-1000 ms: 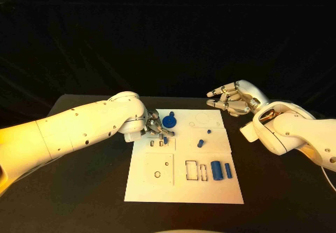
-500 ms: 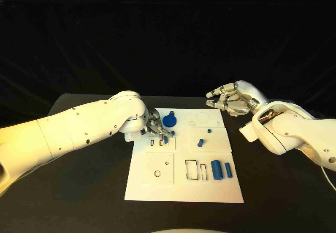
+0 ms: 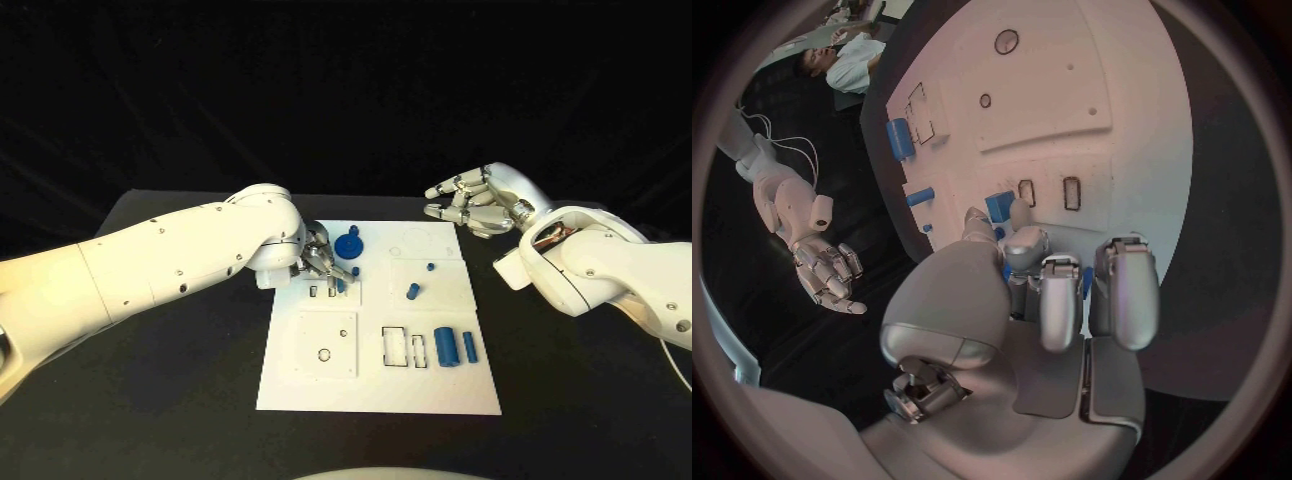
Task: Assemble the parts on the task board
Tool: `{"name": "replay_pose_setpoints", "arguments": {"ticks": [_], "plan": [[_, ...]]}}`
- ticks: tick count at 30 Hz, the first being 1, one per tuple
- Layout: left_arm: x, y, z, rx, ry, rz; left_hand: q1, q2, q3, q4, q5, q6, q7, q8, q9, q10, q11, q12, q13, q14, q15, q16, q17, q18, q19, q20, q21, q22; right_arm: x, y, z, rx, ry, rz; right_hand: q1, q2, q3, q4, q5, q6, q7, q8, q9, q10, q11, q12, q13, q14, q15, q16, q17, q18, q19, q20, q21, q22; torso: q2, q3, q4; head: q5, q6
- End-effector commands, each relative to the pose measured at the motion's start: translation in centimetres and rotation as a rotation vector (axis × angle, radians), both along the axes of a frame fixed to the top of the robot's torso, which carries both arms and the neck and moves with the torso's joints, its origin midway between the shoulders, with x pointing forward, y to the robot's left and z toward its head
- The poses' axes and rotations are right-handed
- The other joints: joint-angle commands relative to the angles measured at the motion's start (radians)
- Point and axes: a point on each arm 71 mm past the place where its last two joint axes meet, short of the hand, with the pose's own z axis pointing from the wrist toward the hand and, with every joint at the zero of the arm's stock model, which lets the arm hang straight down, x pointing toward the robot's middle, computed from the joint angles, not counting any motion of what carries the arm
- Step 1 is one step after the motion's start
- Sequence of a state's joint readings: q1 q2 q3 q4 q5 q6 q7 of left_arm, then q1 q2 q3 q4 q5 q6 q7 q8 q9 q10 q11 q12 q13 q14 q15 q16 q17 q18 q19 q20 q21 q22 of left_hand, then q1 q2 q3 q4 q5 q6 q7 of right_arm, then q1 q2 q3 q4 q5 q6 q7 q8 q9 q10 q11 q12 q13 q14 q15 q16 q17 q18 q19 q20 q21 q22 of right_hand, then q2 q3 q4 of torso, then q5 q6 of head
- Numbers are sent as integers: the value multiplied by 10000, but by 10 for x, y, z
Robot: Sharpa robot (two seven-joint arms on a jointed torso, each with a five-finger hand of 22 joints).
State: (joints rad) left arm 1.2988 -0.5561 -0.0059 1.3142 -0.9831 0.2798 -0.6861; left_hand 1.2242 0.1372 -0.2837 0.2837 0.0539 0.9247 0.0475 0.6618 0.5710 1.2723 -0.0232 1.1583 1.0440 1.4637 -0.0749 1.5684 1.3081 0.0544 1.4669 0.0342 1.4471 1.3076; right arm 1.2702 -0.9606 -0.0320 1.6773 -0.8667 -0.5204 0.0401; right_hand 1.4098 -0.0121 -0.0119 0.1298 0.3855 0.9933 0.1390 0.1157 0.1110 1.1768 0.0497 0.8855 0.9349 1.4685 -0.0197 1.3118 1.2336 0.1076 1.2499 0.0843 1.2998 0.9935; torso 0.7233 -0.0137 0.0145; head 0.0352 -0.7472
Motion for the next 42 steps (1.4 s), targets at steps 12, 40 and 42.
{"name": "replay_pose_setpoints", "arguments": {"ticks": [12,40,42], "plan": [[-1,-7,-1,141,157,-273,248,-1,18,33,499,-116,-36,130,239,125,-4,142,139,1071,-75,24,2627,-167,394,-71,101,784,0,2,-2,37,149,108,49,10,102,-7,108,66,-10,-16,-14,-15,-19,-26,-10,305,-67,-45,-11,90,-42,-21,-56,-11,-1,6,5,-14,-98],[-1,-3,0,-162,49,-188,1808,-2278,8062,-369,1501,-536,2,40,1180,107,-61,-178,87,1071,-90,24,2627,-105,273,-144,-108,622,-2,5,-5,23,304,203,118,15,193,-44,157,82,-17,-17,-17,-24,-28,-47,-47,310,-77,-65,-21,91,-38,-26,-71,-24,-8,6,16,-42,-233],[-2,-2,0,-195,55,-192,1487,-2522,8714,-561,1471,-573,-12,90,1314,99,-43,-206,59,1071,-98,24,2627,-96,254,-117,-155,575,-2,5,-6,22,311,197,129,16,208,-50,160,86,-18,-16,-17,-16,-30,-34,-36,311,-78,-64,-18,92,-39,-27,-74,-27,-17,9,31,-43,-239]]}}
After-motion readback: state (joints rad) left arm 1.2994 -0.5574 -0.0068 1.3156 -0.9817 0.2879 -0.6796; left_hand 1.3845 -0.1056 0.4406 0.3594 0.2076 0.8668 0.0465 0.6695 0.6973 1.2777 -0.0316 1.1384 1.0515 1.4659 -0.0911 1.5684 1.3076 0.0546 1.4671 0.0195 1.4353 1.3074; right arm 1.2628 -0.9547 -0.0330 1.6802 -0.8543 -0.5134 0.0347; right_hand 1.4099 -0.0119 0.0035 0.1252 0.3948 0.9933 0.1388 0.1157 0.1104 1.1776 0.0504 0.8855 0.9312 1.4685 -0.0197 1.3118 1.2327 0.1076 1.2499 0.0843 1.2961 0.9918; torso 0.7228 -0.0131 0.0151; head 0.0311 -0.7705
